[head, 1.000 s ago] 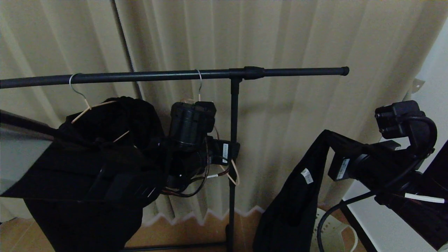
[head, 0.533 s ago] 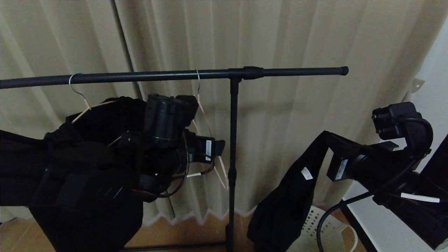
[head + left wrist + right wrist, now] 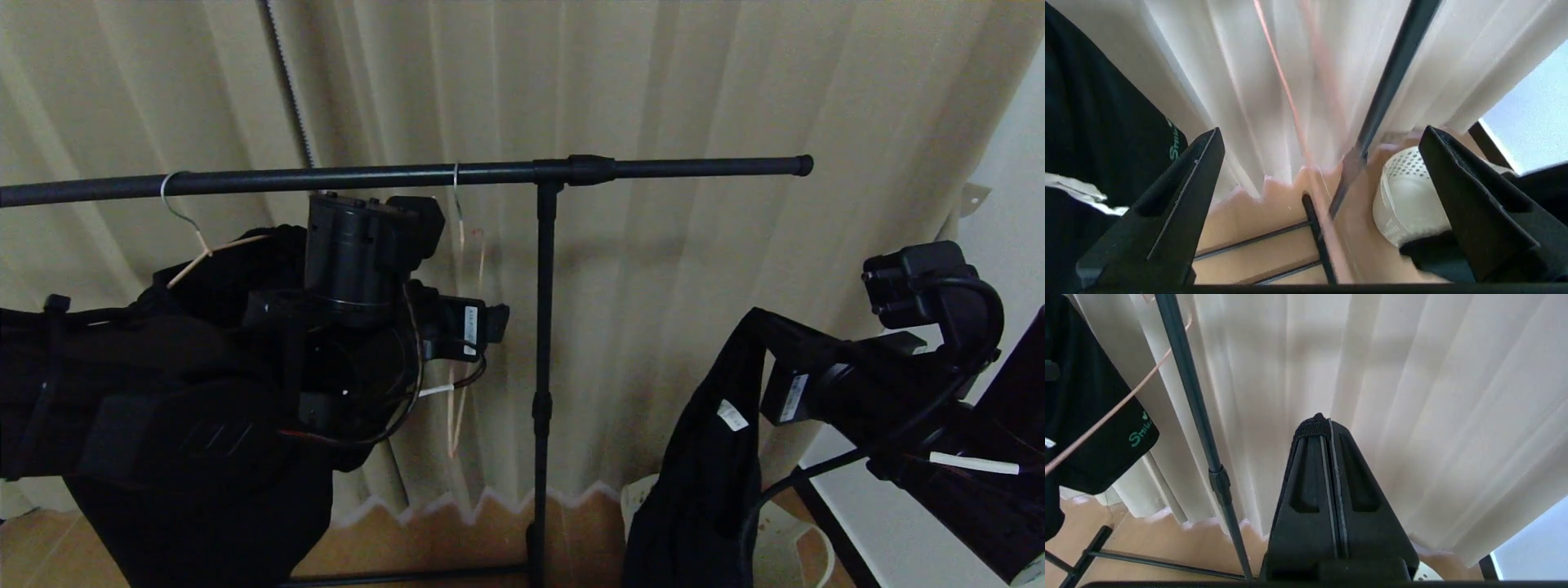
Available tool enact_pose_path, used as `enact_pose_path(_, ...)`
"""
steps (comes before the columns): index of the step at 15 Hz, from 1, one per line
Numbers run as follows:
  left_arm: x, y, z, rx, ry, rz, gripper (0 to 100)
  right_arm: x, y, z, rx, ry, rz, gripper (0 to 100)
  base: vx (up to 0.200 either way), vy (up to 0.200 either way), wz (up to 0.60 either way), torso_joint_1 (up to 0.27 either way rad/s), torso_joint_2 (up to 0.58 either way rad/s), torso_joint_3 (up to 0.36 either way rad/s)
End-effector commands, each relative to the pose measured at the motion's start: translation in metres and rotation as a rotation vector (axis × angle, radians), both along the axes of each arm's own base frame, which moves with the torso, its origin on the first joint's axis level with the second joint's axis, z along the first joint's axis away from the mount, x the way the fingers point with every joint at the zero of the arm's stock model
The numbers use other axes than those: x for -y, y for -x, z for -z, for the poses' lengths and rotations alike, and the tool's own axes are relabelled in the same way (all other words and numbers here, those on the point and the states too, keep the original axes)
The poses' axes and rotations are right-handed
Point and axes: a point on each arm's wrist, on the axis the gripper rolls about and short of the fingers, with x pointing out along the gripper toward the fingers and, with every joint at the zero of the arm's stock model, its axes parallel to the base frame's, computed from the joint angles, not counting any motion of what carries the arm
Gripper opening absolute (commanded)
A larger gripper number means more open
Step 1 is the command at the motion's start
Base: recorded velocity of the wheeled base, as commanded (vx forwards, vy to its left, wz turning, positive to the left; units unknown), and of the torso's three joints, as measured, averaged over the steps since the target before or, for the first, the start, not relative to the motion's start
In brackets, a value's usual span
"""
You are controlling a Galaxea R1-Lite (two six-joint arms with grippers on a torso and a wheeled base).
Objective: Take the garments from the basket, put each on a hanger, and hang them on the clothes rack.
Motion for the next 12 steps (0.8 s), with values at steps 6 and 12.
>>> enact_pose_path(6,0.002,-0.019,0.026,-0.051,-0.053,-0.052,100,0.0,0.0,0.001,-0.003,0.003,0.0,0,0.0,0.0,0.0,0.0,0.0,0.0)
enact_pose_path(12,-0.012,-0.025,0.018,-0.031,-0.036,-0.095,0,0.0,0.0,0.001,-0.004,0.004,-0.002,0,0.0,0.0,0.0,0.0,0.0,0.0)
